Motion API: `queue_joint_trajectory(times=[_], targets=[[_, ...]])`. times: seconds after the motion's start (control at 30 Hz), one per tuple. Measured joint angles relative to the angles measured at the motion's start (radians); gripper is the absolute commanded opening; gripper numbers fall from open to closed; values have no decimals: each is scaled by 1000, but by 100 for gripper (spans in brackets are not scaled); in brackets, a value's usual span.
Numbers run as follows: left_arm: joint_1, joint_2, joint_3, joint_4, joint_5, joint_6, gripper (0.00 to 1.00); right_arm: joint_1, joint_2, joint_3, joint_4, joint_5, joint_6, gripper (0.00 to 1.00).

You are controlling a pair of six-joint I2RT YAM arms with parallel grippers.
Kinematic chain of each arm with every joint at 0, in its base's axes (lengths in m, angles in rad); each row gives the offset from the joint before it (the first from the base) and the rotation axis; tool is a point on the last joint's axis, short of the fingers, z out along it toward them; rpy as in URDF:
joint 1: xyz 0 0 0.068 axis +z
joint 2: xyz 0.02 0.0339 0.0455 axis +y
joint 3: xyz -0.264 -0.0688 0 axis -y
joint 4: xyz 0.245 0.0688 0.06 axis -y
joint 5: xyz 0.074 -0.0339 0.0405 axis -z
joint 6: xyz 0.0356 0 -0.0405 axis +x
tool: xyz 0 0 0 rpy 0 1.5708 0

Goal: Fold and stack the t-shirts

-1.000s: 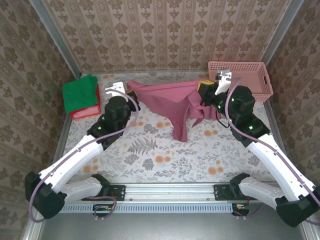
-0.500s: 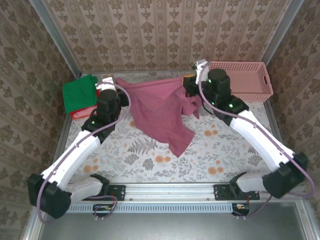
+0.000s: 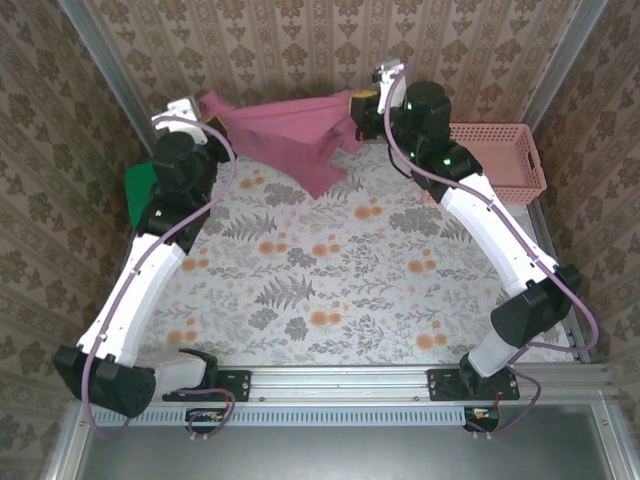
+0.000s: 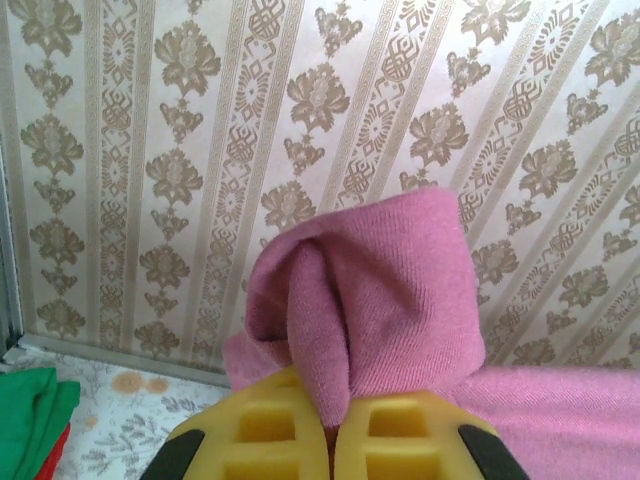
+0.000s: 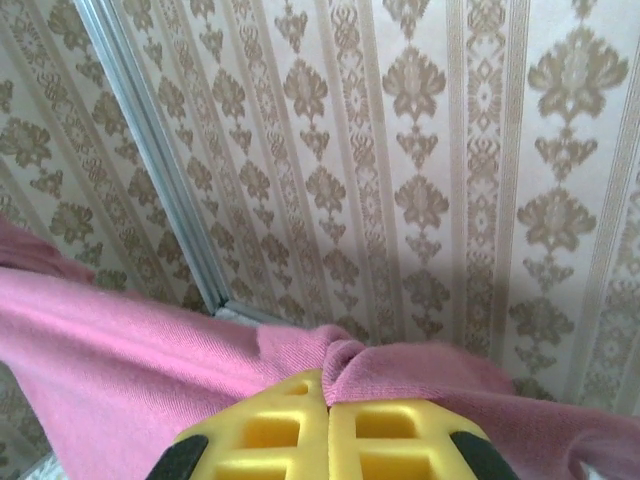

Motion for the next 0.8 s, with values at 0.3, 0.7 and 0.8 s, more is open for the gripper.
queue_joint_trajectory(times=[0.3, 0.7, 0.8], targets=[[0, -110, -547, -56, 47, -256, 6, -3, -62, -487, 8, 19, 121, 81], [3, -110, -785, -81, 49, -426, 0, -10, -140, -761, -7, 130, 347, 73], [11, -110, -785, -79, 38, -426, 0, -13, -103, -798, 30, 134, 417, 63]])
